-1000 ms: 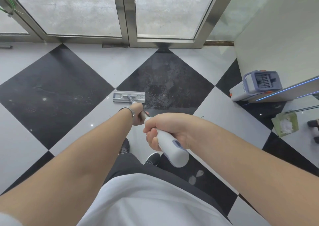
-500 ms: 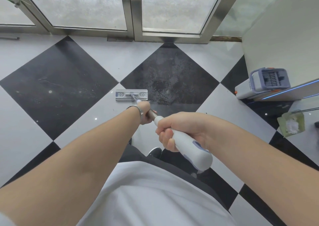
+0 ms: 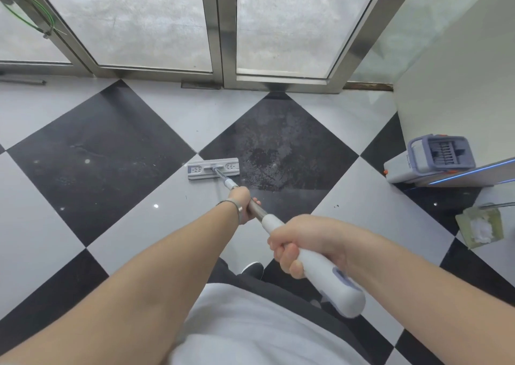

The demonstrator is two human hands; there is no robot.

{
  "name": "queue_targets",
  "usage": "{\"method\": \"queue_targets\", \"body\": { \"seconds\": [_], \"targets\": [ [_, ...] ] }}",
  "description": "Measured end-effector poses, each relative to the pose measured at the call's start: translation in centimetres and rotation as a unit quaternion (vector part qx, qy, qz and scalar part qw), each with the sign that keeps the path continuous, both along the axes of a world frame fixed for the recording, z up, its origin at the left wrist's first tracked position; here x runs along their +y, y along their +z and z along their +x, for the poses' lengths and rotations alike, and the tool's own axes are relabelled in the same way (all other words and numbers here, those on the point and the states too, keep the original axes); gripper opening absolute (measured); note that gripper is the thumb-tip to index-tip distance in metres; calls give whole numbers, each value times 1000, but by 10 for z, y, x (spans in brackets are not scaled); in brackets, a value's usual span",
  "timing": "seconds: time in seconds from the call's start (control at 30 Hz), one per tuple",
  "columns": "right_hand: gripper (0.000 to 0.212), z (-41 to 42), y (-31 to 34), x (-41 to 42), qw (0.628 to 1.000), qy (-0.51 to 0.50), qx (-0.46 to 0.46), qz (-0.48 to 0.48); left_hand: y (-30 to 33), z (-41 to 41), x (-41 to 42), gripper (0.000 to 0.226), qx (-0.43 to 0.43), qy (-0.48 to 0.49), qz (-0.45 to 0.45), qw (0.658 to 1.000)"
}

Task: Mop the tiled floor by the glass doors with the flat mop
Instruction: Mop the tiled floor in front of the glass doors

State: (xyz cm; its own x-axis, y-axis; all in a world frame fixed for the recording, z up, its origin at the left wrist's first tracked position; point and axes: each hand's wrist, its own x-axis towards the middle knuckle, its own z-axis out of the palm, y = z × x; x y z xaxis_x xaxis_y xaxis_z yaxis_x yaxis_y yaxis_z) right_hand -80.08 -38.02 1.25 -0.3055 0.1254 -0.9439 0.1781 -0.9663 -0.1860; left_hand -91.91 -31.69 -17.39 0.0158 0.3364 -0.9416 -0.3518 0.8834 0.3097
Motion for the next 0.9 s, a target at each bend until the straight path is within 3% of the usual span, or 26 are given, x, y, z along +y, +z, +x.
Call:
{"method": "queue_targets", "body": {
  "seconds": [0.33,0.47,0.9],
  "targets": [
    [17,-73,-22,59,999,-46,15,5,-28,-68,73,7,39,-6,21,999],
    [19,-108,-22,93,998,-54,16,19,-29,-100,109,16,33,-13,21,999],
    [16,-229,-48,195,996,-78,-27,30,-54,-208,233,10,14,-40,15,999]
  ]
}}
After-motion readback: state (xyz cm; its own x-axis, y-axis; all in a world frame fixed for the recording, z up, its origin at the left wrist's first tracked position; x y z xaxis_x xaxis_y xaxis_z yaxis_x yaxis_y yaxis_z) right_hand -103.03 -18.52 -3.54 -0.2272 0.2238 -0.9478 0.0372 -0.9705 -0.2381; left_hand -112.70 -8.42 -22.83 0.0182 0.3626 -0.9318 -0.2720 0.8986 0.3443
